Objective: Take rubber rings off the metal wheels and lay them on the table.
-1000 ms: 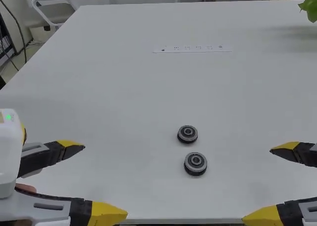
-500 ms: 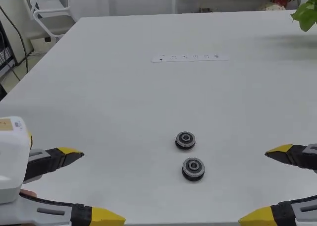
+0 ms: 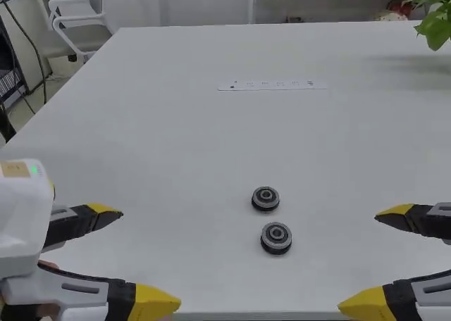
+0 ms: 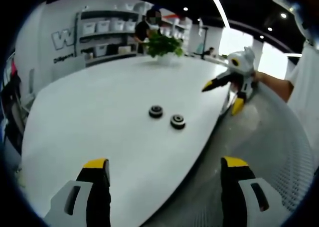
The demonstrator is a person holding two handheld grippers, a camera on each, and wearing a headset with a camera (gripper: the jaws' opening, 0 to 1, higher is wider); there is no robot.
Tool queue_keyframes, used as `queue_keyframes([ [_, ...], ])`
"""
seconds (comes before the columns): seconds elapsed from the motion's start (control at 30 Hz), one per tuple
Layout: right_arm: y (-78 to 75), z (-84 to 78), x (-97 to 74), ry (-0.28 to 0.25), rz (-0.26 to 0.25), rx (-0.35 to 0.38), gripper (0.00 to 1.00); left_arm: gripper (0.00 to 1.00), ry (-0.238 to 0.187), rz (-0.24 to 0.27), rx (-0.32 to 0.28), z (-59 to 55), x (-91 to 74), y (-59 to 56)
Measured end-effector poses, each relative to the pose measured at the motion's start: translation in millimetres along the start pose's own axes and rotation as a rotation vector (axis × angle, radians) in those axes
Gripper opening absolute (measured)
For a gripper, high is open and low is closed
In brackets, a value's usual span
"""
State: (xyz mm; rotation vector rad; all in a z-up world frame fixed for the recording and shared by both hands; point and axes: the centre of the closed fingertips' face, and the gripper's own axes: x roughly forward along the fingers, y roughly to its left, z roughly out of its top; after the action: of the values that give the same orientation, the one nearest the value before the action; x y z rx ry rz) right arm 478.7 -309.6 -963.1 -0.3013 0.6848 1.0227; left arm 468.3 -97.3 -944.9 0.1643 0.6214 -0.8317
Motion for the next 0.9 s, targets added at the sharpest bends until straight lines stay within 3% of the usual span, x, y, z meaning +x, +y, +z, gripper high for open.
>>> queue_keyframes([
  [0.03, -0.6, 0.4, -0.3, -0.002, -0.002, 0.004, 0.86, 0.91, -0.039, 0.016, 0.045, 9.0, -1.9, 3.3],
  [0.1, -2.7, 4.0, -1.7, -0.023, -0.005, 0.015, 0.86, 0.87, -0.075, 0.033, 0.052, 17.4, -4.9, 5.8],
  [0.2, -6.1, 10.5, -4.3, -0.058, -0.008, 0.04, 0.85, 0.88, -0.075, 0.028, 0.043, 21.1, -5.7, 6.6],
  [0.27, -7.7, 12.7, -5.7, -0.064, -0.02, 0.029, 0.83, 0.87, -0.059, 0.033, 0.09, 23.2, -6.2, 6.0],
  [0.4, -10.0, 21.8, -10.3, -0.074, -0.032, -0.002, 0.81, 0.87, -0.065, 0.013, 0.125, 34.9, -6.5, 0.4],
  [0.63, -19.7, 62.1, -19.7, -0.175, -0.038, -0.036, 0.8, 0.88, -0.116, -0.015, 0.167, 65.2, -5.4, -0.9],
  [0.9, -24.6, 101.4, -24.1, -0.229, -0.022, -0.102, 0.72, 0.88, -0.19, -0.021, 0.214, 103.6, -4.4, 2.3],
])
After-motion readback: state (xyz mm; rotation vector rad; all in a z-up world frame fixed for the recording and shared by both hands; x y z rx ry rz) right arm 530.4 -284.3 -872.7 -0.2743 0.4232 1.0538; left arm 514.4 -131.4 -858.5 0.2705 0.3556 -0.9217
